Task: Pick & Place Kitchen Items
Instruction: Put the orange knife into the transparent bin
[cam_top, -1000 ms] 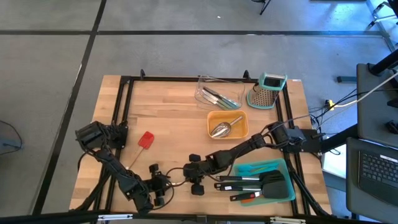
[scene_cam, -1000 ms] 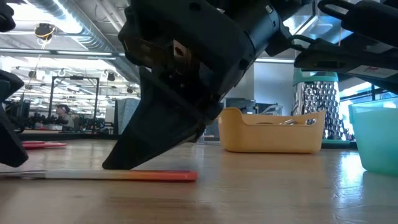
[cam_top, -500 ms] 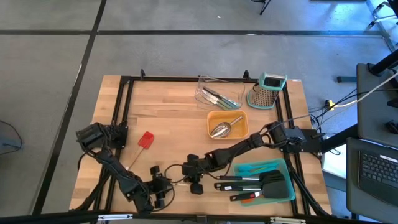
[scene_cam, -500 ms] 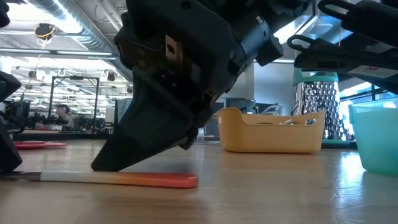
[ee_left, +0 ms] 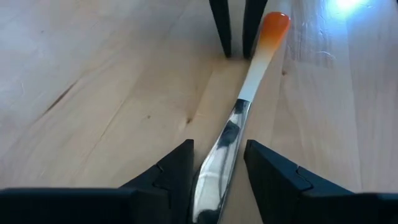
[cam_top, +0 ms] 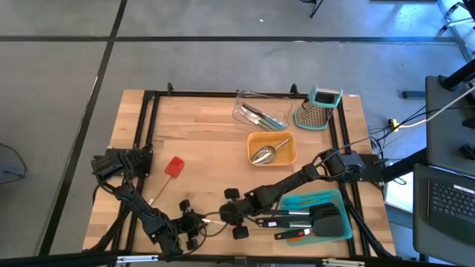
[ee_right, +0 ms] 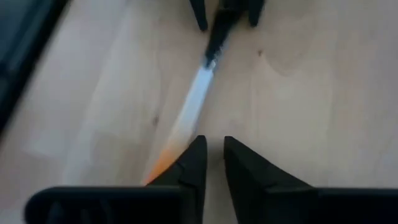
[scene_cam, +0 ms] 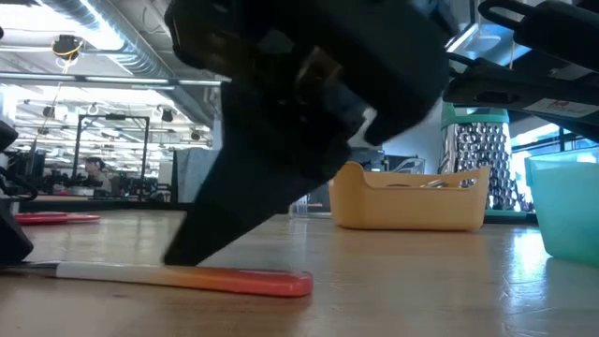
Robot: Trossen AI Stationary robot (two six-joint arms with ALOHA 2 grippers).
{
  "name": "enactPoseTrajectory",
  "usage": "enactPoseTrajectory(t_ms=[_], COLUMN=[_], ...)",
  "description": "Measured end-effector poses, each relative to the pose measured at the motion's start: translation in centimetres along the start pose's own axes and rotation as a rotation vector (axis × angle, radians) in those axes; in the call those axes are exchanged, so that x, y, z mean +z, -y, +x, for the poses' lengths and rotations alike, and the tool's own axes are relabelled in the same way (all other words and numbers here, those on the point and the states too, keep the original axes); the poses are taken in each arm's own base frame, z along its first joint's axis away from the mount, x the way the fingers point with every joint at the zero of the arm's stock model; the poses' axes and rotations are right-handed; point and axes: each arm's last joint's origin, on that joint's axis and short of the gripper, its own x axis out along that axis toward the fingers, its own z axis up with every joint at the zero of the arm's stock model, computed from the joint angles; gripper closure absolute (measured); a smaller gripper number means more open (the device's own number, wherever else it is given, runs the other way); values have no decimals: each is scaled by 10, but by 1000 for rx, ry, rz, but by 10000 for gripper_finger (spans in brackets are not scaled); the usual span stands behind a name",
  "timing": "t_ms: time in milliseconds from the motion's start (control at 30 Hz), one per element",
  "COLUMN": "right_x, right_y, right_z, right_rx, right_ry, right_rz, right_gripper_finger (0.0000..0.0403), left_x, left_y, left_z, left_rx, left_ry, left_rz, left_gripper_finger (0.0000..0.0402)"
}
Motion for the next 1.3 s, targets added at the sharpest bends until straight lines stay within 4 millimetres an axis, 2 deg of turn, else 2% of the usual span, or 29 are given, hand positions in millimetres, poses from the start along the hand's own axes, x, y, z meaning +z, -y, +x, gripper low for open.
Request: enactPoseTrajectory(t_ms=[100,367,500,833,1100,1300], right_x=[8,31,26,17,0,-3], right_y=[-4,-9,-20,-28,-24,-11], right_z=[-8,-20,-21,-21,1,10], right_rx=[-73,-122,-81,-205,-184,-210], right_ry=[-45,17,-24,-66,-159,-170], right_rz=[-58,-93,-115,-85,-96,-22], right_gripper_finger=[321,208,176,169,169,172], left_x=[0,2,6,11,12,12], left_y=[0,-2,-4,-6,-6,-6], left_z=[0,2,6,12,13,13], left_rx=[1,7,21,43,42,41], left_ry=[-4,-20,-28,32,34,33], left_rz=[3,-35,-157,-401,-415,-415], left_gripper_finger=[266,268,279,320,323,323])
